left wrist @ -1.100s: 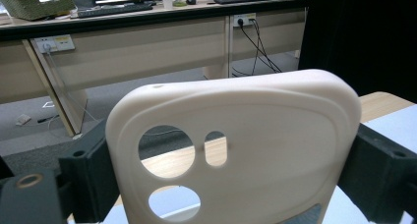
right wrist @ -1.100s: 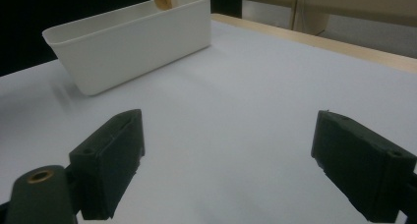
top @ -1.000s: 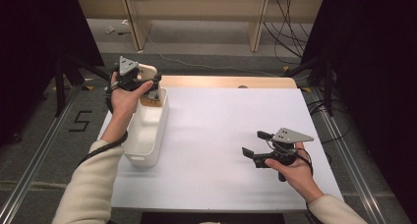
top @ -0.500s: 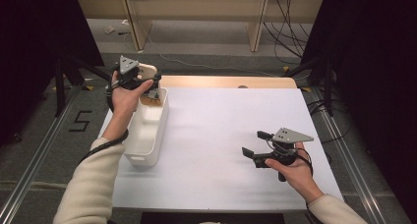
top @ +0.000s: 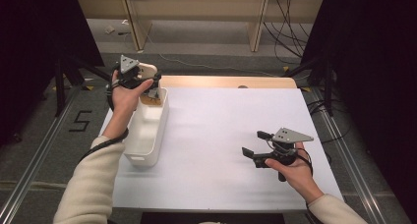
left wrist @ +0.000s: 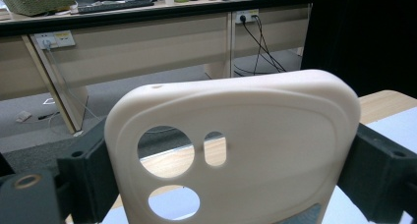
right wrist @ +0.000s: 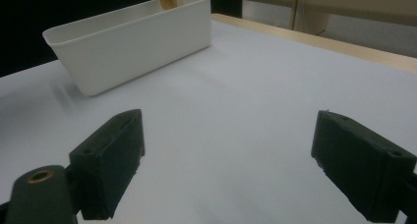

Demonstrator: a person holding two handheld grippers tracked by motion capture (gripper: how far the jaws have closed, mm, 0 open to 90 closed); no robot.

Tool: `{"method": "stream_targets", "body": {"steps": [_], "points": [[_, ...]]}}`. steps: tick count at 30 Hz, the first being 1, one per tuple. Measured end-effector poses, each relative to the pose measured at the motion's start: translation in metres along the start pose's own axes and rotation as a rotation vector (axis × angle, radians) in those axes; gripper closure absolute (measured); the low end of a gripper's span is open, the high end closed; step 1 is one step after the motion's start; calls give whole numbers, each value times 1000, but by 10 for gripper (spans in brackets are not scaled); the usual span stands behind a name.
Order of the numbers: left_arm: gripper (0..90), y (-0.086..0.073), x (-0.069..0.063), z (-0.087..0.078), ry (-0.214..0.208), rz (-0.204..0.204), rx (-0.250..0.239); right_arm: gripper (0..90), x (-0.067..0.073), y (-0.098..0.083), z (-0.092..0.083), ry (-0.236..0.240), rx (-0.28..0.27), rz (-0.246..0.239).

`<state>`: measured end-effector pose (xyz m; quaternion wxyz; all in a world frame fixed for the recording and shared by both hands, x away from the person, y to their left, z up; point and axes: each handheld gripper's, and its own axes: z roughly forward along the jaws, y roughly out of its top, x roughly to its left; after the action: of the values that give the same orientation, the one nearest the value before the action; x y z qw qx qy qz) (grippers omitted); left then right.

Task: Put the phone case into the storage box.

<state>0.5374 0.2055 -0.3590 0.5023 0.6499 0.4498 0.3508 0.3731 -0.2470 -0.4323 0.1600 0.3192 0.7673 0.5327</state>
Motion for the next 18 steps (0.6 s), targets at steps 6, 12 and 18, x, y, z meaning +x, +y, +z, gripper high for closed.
{"method": "stream_targets", "body": {"steps": [6,12,18], "points": [[99,-1,1,2,0,-6,1,137,0,0,0,0,0,1],[99,0,1,3,-4,-7,-1,137,0,0,0,1,0,2],[99,0,2,6,-3,-8,1,138,0,0,0,2,1,2]]}}
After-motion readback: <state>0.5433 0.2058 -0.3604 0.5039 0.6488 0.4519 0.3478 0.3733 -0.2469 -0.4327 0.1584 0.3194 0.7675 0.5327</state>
